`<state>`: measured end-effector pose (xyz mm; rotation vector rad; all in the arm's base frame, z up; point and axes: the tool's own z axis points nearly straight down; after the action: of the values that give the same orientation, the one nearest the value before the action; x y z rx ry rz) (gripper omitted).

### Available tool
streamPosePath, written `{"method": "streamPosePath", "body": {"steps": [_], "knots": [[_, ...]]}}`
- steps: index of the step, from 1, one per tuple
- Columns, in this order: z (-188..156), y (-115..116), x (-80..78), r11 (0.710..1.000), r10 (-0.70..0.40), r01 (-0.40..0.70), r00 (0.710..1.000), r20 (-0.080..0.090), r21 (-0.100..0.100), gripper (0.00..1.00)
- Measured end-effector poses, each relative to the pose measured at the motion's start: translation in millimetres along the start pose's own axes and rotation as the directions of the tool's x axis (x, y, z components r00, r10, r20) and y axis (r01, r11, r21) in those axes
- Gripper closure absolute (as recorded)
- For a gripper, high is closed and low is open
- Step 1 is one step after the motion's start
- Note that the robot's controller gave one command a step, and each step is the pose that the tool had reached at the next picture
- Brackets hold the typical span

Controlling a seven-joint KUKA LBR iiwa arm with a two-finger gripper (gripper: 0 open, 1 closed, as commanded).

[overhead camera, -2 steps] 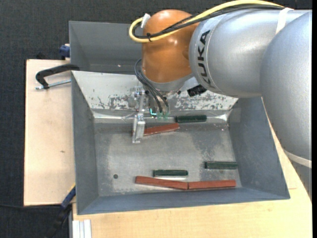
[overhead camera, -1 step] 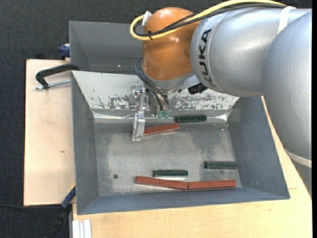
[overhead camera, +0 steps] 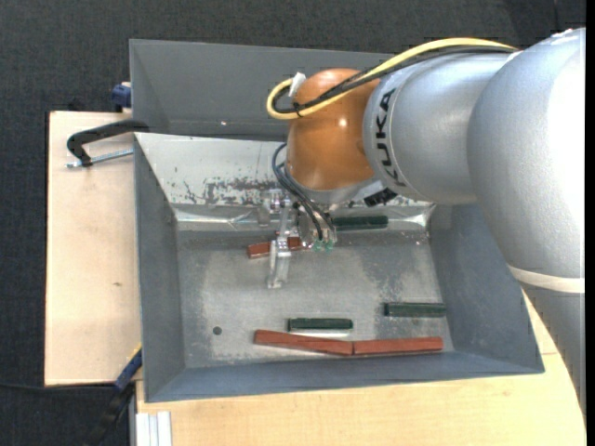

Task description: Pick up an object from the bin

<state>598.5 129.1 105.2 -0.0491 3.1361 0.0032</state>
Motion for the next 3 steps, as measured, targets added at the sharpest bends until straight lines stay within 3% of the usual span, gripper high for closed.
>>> {"method": "streamPosePath", "body": {"steps": [2,3], "knots": [[4,-36,-3.6,0.999,0.046,-0.046,0.999,-0.001,0.001,0.00],[34,-14,-0.8,1.000,0.009,-0.009,1.000,-0.004,0.001,0.00]]}}
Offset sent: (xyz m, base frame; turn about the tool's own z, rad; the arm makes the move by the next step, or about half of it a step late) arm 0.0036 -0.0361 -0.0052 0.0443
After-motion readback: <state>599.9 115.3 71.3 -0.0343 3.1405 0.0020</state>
